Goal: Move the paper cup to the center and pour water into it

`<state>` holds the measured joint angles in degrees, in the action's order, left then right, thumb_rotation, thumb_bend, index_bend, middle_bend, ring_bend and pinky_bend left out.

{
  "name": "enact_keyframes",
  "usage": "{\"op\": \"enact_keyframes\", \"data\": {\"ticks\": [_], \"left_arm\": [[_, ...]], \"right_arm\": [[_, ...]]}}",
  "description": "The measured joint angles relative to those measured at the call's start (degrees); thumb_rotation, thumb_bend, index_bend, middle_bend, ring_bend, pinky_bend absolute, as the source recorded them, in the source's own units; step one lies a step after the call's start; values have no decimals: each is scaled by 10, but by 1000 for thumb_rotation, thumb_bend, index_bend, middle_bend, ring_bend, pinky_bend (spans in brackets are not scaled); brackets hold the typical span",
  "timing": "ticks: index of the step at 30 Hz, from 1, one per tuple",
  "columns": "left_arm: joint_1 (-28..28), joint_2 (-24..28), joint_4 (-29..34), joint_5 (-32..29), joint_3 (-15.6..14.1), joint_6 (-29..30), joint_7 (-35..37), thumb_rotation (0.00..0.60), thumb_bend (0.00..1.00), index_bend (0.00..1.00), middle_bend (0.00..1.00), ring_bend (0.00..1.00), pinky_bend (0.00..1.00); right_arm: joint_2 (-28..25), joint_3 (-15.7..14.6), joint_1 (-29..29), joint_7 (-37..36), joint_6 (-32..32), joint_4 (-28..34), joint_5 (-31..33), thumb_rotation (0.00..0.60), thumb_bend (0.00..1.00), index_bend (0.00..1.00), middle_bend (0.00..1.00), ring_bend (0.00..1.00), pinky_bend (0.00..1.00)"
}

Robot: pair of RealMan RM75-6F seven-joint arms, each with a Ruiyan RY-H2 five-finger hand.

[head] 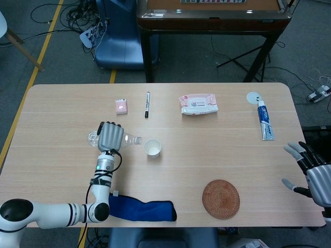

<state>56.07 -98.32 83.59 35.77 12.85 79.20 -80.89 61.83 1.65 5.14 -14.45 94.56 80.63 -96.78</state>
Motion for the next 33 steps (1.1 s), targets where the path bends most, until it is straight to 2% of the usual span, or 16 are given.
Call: {"op": "enact_keyframes", "data": {"ticks": [33], "left_arm": [[41, -44, -30, -57, 0, 42, -135, 600, 58, 719, 772, 595, 611]], "right_arm": [[-1, -3, -1, -9, 1, -4, -4, 600, 0, 179, 156, 82, 322]]}}
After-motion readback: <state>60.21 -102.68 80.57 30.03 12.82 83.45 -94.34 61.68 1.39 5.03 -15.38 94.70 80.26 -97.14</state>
